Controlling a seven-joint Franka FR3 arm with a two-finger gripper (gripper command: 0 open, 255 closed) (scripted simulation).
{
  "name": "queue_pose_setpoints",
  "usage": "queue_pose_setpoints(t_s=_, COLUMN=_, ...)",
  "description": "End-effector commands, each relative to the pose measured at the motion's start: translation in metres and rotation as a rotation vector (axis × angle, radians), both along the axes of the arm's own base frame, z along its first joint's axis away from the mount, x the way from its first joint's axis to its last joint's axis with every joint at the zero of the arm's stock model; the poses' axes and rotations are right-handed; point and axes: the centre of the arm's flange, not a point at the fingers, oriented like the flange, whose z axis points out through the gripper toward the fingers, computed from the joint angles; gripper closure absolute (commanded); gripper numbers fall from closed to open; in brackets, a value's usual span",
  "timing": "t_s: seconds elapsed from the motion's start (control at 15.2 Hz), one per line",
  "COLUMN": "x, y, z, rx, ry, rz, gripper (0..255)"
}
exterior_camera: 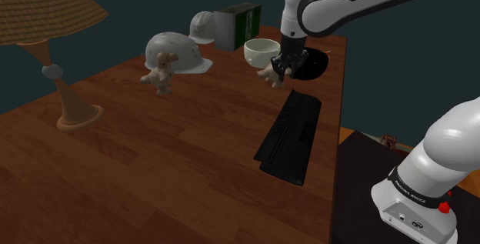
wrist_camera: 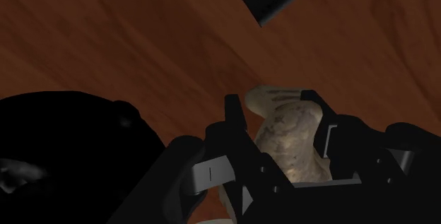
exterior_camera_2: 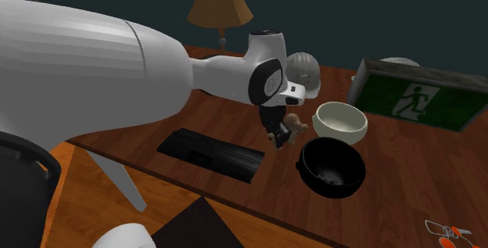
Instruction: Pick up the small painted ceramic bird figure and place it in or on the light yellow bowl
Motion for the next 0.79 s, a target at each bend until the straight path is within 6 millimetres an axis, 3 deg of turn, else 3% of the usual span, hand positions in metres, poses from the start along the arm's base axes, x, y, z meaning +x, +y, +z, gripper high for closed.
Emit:
queue_pose_setpoints(t_s=0.0, x=0.000, y=0.000, z=0.010, rx=0.000, ry=-0.001, rz=0.000, gripper=255)
queue_pose_setpoints(t_s=0.73, x=0.000, y=0.000, z=0.068, rx=0.000, ry=-0.001, rz=0.000, gripper=255)
